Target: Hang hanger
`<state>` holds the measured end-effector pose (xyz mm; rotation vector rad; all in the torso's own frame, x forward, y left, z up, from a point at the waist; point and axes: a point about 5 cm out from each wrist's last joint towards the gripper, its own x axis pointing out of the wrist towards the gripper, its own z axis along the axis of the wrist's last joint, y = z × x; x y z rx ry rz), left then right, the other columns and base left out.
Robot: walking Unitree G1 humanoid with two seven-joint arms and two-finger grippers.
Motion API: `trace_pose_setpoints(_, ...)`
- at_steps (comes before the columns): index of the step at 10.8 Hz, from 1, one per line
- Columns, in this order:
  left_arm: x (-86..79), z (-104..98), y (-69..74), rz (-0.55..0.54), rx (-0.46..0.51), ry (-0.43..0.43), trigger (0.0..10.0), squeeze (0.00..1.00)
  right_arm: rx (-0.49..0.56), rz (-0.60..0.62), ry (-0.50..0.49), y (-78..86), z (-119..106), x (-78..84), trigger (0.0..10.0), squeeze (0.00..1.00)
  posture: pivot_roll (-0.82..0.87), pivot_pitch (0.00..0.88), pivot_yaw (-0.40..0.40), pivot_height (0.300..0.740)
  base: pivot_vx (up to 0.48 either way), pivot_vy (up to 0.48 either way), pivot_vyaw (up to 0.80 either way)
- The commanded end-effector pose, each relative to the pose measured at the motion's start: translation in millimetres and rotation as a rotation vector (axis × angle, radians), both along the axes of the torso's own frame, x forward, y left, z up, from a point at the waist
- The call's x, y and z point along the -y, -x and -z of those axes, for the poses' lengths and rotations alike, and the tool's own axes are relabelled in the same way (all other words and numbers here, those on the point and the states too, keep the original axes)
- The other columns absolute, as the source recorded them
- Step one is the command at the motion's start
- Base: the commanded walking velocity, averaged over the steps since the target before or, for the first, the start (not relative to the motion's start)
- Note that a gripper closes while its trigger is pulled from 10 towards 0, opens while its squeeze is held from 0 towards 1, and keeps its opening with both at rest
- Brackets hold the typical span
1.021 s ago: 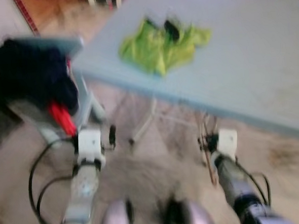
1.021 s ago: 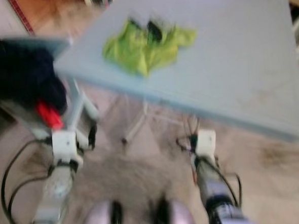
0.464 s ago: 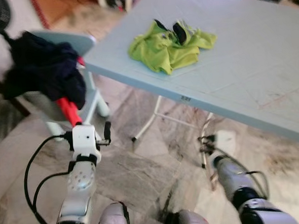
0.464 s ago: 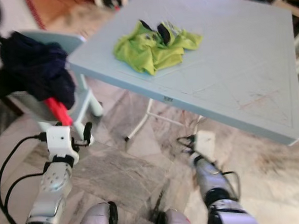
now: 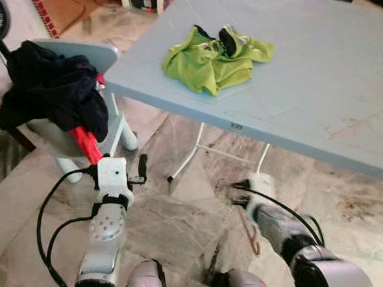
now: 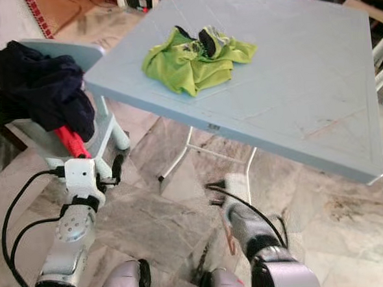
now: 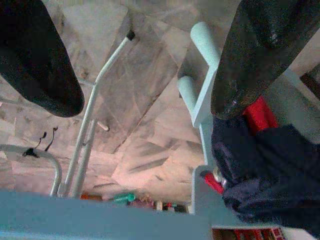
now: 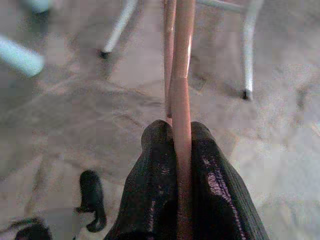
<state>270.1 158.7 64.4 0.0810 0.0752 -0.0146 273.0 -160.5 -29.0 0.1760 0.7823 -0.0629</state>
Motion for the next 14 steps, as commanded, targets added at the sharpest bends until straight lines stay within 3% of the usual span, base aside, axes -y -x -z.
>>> trace_pose_setpoints(1, -4.3, 9.3, 7.4, -0.003, -0.049, 0.006, 10.0, 0.00, -0.010, 0.111, 0.025, 9.1, 5.0, 21.7, 10.0, 0.00, 0.12, 0.142, -0.038, 0.740, 0.000, 0.000, 0.00)
trace_pose_setpoints(2, -4.6, 15.7, 14.5, 0.013, -0.076, 0.006, 10.0, 0.00, -0.016, 0.179, 0.059, 21.4, 10.8, 39.7, 10.0, 0.00, 0.12, 0.140, -0.039, 0.740, 0.000, 0.000, 0.00)
trace_pose_setpoints(4, -5.8, 20.2, 18.1, 0.019, -0.099, 0.011, 10.0, 0.00, -0.069, 0.252, 0.069, 40.7, 20.6, 56.9, 10.0, 0.00, 0.11, 0.137, -0.037, 0.740, 0.000, 0.362, -0.25)
trace_pose_setpoints(7, 3.4, 17.4, 12.1, 0.084, -0.094, 0.003, 10.0, 0.00, -0.056, 0.262, 0.057, 42.3, 21.0, 53.1, 10.0, 0.00, 0.08, 0.133, -0.020, 0.740, 0.000, 0.480, -0.61)
trace_pose_setpoints(10, 4.5, 21.3, 15.7, 0.089, -0.103, -0.003, 10.0, 0.00, -0.049, 0.273, 0.057, 43.4, 21.1, 50.9, 10.0, 0.00, 0.07, 0.139, -0.024, 0.740, 0.000, 0.480, -0.64)
trace_pose_setpoints(14, 1.0, 30.6, 22.8, 0.061, -0.133, 0.098, 10.0, 0.00, -0.017, 0.218, 0.014, 38.1, 17.5, 43.3, 10.0, 0.00, 0.07, 0.110, -0.037, 0.740, 0.000, 0.480, -0.76)
